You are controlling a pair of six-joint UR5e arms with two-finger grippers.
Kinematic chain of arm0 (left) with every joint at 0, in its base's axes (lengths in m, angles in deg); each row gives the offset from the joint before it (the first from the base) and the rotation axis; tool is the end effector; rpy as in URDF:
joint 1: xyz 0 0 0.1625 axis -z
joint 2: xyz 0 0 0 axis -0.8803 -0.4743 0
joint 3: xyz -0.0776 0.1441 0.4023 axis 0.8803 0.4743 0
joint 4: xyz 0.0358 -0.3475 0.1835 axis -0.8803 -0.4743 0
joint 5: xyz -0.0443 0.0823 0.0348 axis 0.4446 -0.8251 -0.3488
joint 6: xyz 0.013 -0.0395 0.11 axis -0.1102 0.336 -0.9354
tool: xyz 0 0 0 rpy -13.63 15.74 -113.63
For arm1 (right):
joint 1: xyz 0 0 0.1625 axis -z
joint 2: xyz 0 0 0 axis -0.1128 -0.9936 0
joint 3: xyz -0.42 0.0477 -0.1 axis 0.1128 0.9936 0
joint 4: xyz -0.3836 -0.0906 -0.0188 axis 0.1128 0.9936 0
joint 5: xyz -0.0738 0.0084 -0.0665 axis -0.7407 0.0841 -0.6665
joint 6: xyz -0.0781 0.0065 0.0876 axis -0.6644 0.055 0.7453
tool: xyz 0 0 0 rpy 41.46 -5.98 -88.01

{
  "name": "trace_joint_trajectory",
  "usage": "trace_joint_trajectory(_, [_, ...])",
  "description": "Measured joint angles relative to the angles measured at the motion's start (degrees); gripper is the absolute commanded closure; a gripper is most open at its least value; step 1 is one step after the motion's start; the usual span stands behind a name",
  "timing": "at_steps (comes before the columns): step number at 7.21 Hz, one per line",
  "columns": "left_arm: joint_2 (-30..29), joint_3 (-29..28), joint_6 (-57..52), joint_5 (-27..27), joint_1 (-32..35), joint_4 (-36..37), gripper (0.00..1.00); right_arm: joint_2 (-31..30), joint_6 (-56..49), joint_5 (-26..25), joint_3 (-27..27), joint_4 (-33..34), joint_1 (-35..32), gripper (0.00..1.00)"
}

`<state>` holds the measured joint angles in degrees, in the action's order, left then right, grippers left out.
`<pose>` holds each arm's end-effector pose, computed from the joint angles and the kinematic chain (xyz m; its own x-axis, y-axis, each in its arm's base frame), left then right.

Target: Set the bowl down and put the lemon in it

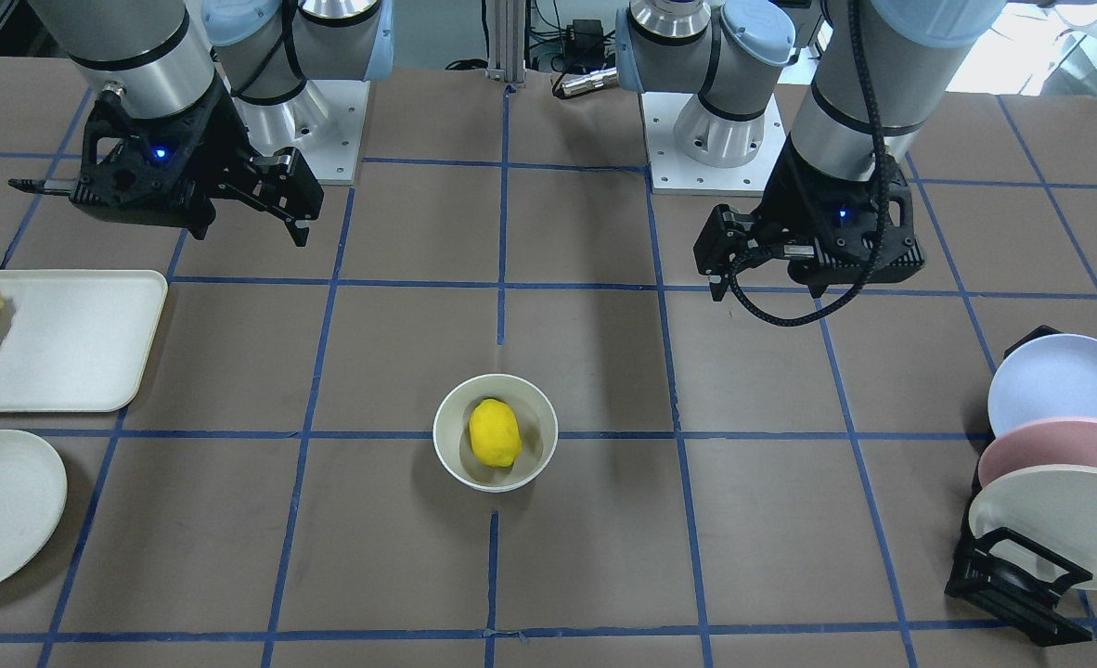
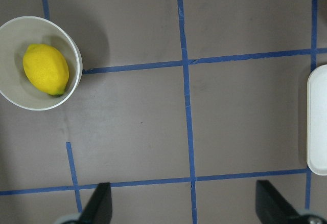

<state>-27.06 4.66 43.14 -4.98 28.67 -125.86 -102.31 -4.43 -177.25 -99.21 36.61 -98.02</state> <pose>-0.1335 -0.5114 0.4675 -0.9990 -0.0391 -0.0229 -0.0383 0.9986 -0.0361 0.1493 -0.4705 0.4770 -0.9968 0.0762 -0.0238 0.0752 0.9964 0.0391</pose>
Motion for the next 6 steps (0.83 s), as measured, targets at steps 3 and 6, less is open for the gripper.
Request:
trace_joint_trajectory(3, [0.0,0.0,0.0,0.0,0.0,0.0,0.0,-0.1,-0.1,0.0,-0.1,-0.3,0.8,0.0])
trace_joint_trajectory(6, [0.0,0.2,0.1,-0.1,0.3,0.0,0.0,-0.2,-0.1,0.1,-0.2,-0.4,1.7,0.0])
